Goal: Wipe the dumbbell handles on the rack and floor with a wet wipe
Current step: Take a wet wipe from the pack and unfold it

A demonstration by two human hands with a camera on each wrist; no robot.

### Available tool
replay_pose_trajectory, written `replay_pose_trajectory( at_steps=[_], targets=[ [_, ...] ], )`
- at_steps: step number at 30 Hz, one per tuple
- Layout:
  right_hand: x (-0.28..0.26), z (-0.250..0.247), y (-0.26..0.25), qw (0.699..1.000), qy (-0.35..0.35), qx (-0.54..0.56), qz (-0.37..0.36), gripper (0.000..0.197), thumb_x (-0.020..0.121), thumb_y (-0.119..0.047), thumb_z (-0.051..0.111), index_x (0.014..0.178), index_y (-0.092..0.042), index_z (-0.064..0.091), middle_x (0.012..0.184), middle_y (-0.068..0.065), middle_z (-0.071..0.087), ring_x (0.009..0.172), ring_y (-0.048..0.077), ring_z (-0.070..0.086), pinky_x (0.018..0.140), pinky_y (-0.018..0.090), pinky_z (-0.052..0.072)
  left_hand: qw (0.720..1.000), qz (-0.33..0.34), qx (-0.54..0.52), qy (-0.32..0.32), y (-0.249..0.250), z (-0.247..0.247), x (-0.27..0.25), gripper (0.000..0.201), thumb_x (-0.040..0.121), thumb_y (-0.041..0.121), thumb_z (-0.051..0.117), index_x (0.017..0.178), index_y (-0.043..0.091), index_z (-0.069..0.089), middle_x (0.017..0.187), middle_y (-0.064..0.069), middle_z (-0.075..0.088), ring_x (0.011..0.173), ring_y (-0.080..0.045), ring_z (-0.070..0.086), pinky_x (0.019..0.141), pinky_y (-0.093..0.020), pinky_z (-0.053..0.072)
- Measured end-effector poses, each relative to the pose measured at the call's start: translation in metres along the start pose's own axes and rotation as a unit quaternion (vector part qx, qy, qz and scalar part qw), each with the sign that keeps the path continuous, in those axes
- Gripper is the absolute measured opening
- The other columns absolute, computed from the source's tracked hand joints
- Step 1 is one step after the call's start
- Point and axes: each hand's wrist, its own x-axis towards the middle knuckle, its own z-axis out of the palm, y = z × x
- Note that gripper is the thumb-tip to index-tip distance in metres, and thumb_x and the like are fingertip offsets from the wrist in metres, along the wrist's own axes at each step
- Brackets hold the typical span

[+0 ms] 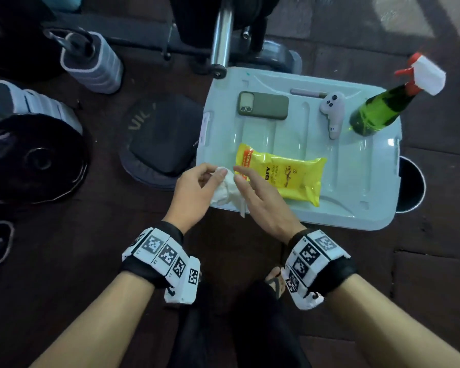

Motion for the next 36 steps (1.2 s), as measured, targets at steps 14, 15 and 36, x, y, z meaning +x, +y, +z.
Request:
replay_pose_trajectory(
  at_steps=[14, 15, 36],
  targets=[
    [-0.136, 0.071, -0.262, 0.982, -0.098, -0.028, -0.161, 0.028, 0.107, -0.03, 0.046, 0.098, -0.02, 0.07, 0.076, 0.005, 0.071, 0.066, 0.021, 0.066, 0.063, 0.024, 0.047, 0.987, 0.033, -0.15, 0.045, 0.157, -0.201, -0.22, 0.043, 0.087, 0.012, 0.074, 0.125, 0.021, 0.056, 0.116, -0.005, 0.067, 0.108, -0.017, 0.067, 0.093, -0.027, 0.054],
    [-0.143, 0.078, -0.277, 0.981, -0.098, -0.022, -0.166, 0.029, 0.108, -0.029, 0.045, 0.098, -0.019, 0.07, 0.074, 0.004, 0.07, 0.064, 0.019, 0.065, 0.062, 0.023, 0.047, 0.988, 0.039, -0.138, 0.059, 0.16, -0.216, -0.231, 0.039, 0.088, 0.009, 0.073, 0.123, 0.021, 0.059, 0.114, -0.005, 0.069, 0.106, -0.018, 0.068, 0.091, -0.026, 0.054],
    [-0.14, 0.222, -0.464, 0.949, -0.213, 0.021, -0.232, 0.025, 0.097, -0.021, 0.067, 0.099, 0.003, 0.066, 0.074, 0.017, 0.07, 0.062, 0.02, 0.063, 0.056, 0.029, 0.051, 0.938, 0.122, -0.073, 0.316, 0.165, -0.384, -0.324, 0.022, 0.091, 0.026, 0.071, 0.112, 0.027, 0.065, 0.104, 0.012, 0.07, 0.096, -0.009, 0.066, 0.081, -0.019, 0.051]
  ],
)
